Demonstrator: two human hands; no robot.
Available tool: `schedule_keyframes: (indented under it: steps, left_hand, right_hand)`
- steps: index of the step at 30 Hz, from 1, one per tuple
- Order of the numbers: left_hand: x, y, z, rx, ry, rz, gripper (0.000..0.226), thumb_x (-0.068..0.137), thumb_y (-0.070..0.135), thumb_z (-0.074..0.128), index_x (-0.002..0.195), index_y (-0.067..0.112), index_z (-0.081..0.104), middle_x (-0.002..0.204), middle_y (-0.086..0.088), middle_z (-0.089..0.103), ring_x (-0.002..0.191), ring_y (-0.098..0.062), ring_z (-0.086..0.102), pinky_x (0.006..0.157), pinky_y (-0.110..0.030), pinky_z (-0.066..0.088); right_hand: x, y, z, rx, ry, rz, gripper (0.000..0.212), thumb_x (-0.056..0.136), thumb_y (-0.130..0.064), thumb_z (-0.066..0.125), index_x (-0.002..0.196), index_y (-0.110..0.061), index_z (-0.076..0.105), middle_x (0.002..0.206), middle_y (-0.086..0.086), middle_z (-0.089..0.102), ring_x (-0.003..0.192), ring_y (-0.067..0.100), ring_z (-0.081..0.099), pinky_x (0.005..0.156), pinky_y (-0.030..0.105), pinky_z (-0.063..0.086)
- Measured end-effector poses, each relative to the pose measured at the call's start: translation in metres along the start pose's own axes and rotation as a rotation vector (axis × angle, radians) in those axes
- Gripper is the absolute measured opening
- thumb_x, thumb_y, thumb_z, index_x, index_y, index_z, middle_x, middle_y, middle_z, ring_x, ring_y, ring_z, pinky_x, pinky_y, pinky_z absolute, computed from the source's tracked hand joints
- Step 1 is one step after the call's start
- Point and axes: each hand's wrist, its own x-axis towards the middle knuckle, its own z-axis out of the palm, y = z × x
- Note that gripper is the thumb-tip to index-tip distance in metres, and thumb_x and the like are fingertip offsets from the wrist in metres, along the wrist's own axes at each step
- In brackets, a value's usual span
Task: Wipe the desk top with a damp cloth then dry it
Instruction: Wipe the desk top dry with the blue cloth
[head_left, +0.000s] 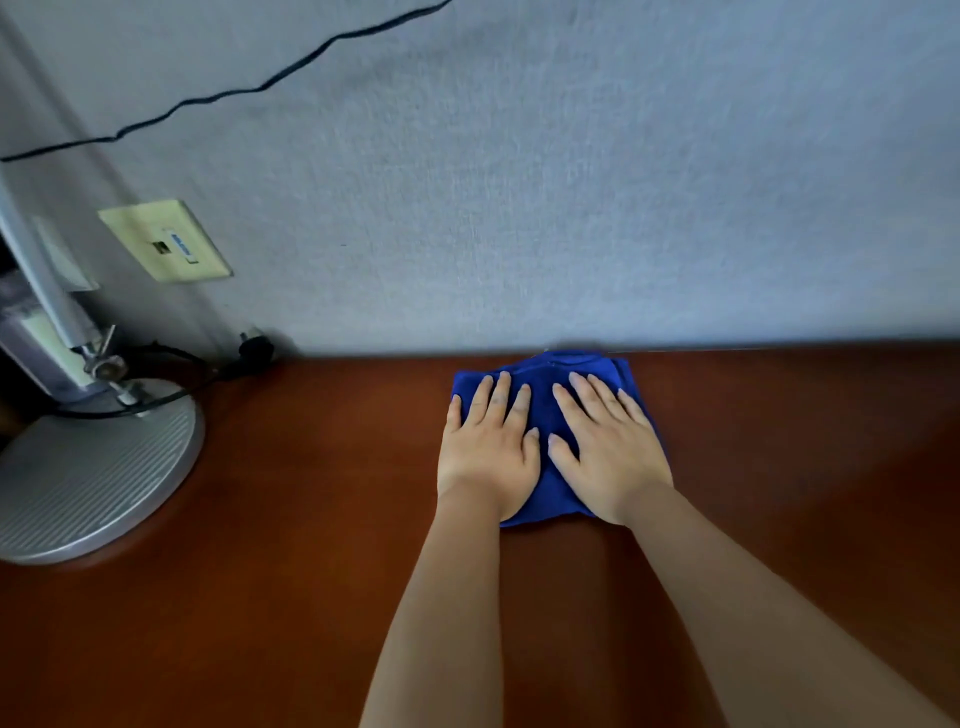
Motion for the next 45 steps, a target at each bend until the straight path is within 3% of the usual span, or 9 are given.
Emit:
schedule_keyframes:
  steps: [10, 27, 45]
  left_hand:
    - [0.017, -0.005, -0.001, -0.009, 0.016, -0.028, 0.055, 0.104, 0.039, 0.014, 0.155, 0.022, 0.001, 0.163, -0.001, -0.007, 0.148, -0.017, -0.012, 0.120, -0.042, -0.006]
    - [-0.120, 0.010, 0.014, 0.030, -0.014, 0.048, 0.055, 0.104, 0.040, 0.012, 0.154, 0.024, -0.003, 0.162, 0.000, -0.010, 0.148, -0.017, -0.014, 0.120, -0.042, -0.007]
    - [0.043, -0.012, -0.003, 0.015, 0.020, 0.037, 0.056, 0.103, 0.040, 0.016, 0.155, 0.026, 0.001, 0.163, 0.002, -0.006, 0.148, -0.014, -0.011, 0.121, -0.040, -0.004]
  right_hand:
    - [0.023, 0.002, -0.004, -0.023, -0.020, -0.023, 0.060, 0.101, -0.046, 0.020, 0.154, -0.022, 0.006, 0.162, -0.001, -0.003, 0.148, 0.012, -0.005, 0.119, 0.032, -0.006]
    - [-0.126, -0.036, 0.005, 0.013, 0.007, 0.024, 0.061, 0.101, -0.048, 0.020, 0.154, -0.022, 0.008, 0.162, 0.000, 0.002, 0.148, 0.014, -0.003, 0.120, 0.034, -0.003]
    - [0.034, 0.005, 0.002, 0.014, 0.013, 0.036, 0.062, 0.099, -0.050, 0.020, 0.154, -0.024, 0.007, 0.162, -0.002, -0.001, 0.148, 0.012, -0.005, 0.120, 0.033, -0.005]
